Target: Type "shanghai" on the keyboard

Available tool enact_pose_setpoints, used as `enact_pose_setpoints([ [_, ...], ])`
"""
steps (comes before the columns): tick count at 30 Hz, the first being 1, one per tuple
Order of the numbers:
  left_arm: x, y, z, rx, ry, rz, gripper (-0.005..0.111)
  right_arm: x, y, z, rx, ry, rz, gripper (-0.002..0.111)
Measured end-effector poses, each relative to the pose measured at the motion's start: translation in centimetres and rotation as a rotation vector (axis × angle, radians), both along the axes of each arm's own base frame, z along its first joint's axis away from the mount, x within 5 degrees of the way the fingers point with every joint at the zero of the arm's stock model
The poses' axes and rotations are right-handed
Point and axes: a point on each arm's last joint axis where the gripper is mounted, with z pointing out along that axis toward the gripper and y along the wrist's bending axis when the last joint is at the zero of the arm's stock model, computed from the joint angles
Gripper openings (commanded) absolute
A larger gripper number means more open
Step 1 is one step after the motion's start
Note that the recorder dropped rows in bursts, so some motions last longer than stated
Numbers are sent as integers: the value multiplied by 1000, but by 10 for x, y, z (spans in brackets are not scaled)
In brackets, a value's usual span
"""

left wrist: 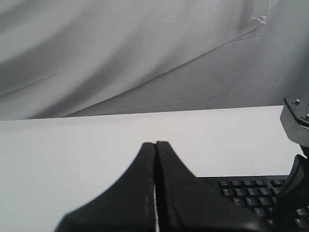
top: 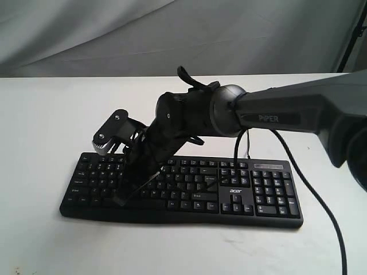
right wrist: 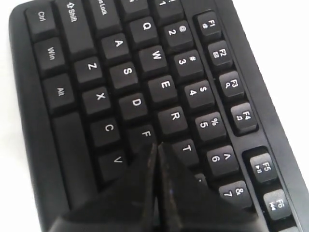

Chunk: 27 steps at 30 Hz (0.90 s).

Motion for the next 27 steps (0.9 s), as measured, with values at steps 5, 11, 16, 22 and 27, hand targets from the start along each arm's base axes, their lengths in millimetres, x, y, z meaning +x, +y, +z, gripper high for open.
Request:
enact_pose_setpoints([
  [5,0,0,0,0,0,0,0,0,0,0,0,0,0,0],
  [11,0,0,0,0,0,0,0,0,0,-7,-9,9,-2,0],
  [16,0,0,0,0,0,0,0,1,1,-6,-7,9,-3,0],
  [22,0,0,0,0,0,0,0,0,0,9,11,-16,5,0],
  [27,0,0,0,0,0,0,0,0,-2,23,14,-31,-3,0],
])
